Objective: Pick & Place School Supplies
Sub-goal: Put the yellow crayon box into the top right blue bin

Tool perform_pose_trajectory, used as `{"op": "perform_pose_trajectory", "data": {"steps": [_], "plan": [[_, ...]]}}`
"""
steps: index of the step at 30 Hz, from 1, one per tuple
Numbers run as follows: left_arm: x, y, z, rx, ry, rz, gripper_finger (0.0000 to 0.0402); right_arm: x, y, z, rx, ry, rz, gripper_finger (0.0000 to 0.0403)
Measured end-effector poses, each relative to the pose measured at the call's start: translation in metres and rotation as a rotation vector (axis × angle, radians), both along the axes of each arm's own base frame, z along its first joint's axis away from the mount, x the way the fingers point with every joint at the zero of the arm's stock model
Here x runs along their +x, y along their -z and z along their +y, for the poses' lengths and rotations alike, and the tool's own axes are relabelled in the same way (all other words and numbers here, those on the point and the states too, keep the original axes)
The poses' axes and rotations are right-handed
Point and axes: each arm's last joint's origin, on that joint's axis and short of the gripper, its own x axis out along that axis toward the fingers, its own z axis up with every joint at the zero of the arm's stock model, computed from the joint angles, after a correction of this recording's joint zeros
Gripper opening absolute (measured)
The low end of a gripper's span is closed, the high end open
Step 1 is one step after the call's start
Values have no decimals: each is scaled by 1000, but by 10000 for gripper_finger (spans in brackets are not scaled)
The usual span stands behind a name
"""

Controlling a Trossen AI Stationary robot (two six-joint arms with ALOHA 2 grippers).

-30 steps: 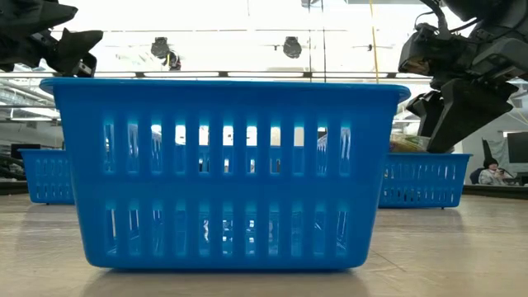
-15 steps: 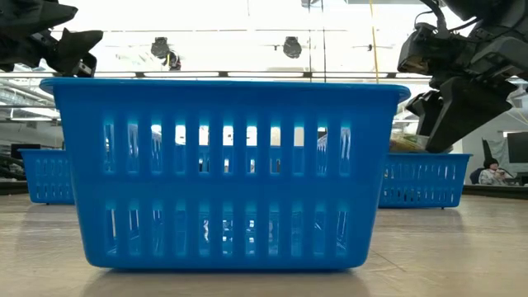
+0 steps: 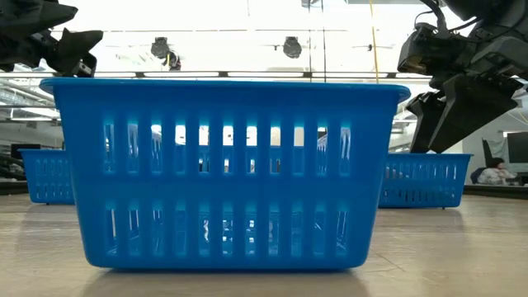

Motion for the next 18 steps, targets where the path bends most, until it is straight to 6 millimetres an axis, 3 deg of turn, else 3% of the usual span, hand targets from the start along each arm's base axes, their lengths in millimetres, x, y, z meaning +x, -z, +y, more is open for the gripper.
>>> {"op": "perform_pose_trajectory", "data": {"steps": [11, 18], "plan": [[0, 0, 0, 0, 1, 0, 173, -2, -7, -3, 6, 2, -35, 215], [0, 0, 0, 0, 1, 0, 173, -4, -18, -16, -7, 79, -100, 215]]}}
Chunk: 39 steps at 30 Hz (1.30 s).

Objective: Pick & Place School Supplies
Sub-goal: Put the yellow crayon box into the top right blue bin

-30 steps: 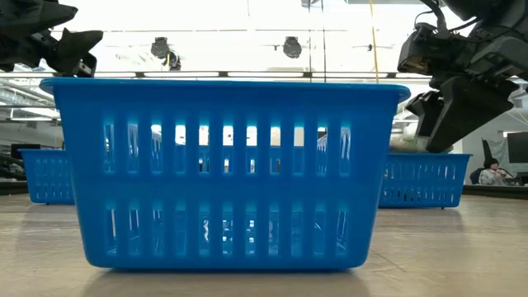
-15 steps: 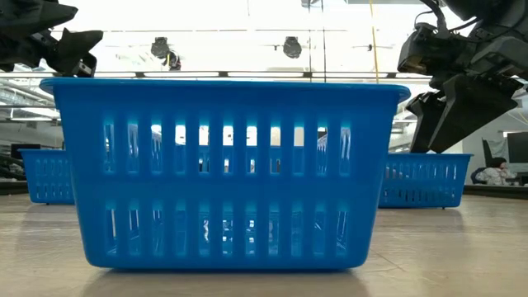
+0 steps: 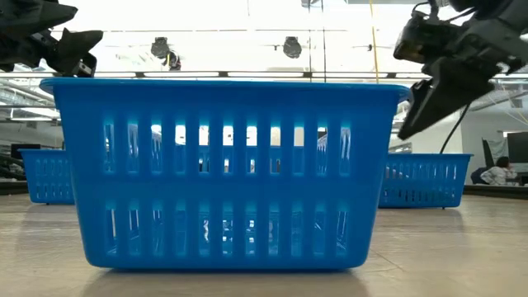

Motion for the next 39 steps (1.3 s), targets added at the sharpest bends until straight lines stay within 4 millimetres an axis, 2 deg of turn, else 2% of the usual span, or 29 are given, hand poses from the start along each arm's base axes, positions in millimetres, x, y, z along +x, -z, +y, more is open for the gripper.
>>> {"op": "perform_pose_trajectory", "data": {"steps": [6, 13, 25, 39], "plan": [[0, 0, 0, 0, 0, 0, 173, 2, 0, -14, -93, 126, -17, 215], [0, 0, 0, 0, 0, 0, 173, 5, -1, -31, -105, 197, -14, 215], [0, 0, 0, 0, 0, 0, 173, 5, 0, -54, -178, 232, 20, 215], [0, 0, 0, 0, 0, -1, 173, 2, 0, -84, -192, 360, 39, 215]]}}
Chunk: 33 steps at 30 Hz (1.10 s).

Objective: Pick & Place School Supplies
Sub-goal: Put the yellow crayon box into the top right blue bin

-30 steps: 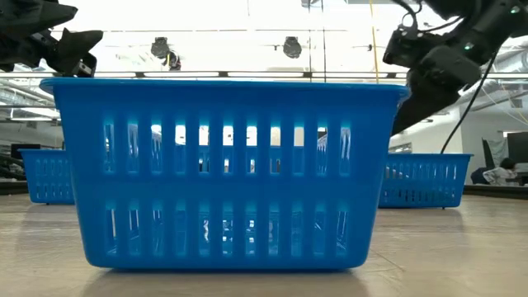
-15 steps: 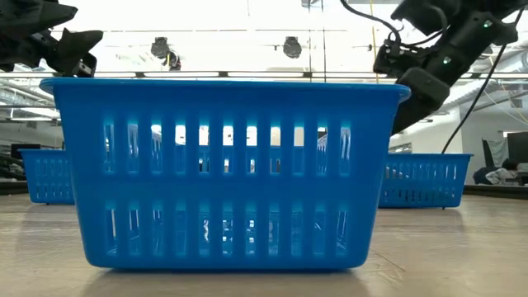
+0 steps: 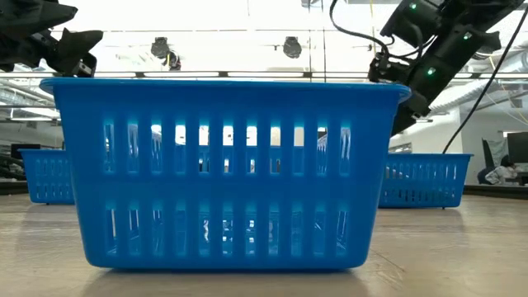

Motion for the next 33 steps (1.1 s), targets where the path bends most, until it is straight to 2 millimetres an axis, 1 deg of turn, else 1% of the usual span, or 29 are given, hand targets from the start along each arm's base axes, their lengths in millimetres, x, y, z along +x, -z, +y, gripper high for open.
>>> {"op": "perform_pose_trajectory", "data": {"steps": [21, 29, 33], "plan": [[0, 0, 0, 0, 0, 0, 173, -12, 0, -43, -4, 207, 5, 215], [0, 0, 0, 0, 0, 0, 173, -28, 19, -55, -4, 267, 77, 215], [0, 0, 0, 0, 0, 0, 173, -34, 23, -62, 5, 311, 92, 215]]}}
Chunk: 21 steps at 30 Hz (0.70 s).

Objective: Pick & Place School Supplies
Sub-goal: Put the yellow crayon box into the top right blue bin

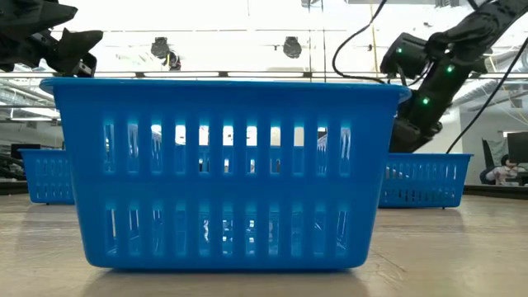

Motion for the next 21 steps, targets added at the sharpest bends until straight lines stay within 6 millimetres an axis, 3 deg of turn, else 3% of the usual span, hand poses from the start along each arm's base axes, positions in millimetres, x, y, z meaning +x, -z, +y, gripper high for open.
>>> {"op": "perform_pose_trajectory", "data": {"steps": [3, 9, 21], "plan": [[0, 0, 0, 0, 0, 0, 173, -4, 2, -4, 5, 17, 9, 215], [0, 0, 0, 0, 0, 0, 173, -12, 12, -8, 70, -176, 61, 215], [0, 0, 0, 0, 0, 0, 173, -24, 31, -15, 63, -212, 28, 215]]}}
